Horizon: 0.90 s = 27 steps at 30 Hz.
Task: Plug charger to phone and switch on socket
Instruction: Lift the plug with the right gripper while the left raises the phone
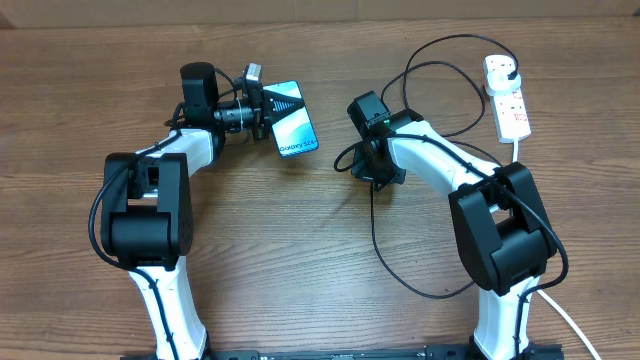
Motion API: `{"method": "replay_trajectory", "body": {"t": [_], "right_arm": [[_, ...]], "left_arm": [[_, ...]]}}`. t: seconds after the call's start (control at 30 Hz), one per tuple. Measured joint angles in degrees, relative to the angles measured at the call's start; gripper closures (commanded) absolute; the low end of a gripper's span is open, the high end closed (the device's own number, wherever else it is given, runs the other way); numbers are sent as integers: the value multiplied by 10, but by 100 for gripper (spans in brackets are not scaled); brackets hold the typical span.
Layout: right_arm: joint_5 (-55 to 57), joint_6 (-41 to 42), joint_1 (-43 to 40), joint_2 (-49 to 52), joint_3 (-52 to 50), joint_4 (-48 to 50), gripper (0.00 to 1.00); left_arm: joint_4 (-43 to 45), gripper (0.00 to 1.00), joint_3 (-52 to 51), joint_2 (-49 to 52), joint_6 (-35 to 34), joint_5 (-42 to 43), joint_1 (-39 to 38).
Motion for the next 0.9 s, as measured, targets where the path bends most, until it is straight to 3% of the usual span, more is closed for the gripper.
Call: {"method": "replay_trajectory", "body": {"t": [0.23, 0.33, 0.53, 0.73, 0.9], "right_arm": [[-19, 0, 0, 0, 1, -6, 82], [-28, 0, 0, 0, 1, -13, 96], [-42, 0, 0, 1, 2, -14, 96], [-101, -58, 0, 2, 6, -16, 96], [-198, -148, 0, -11, 6, -19, 96]], "left_arm": [[0, 96, 0, 0, 0, 0, 0], [0, 96, 0, 0, 0, 0, 0], [0, 96, 0, 0, 1, 0, 0], [9, 95, 0, 0, 13, -2, 0], [117, 96, -2, 0, -5, 33, 0]]}}
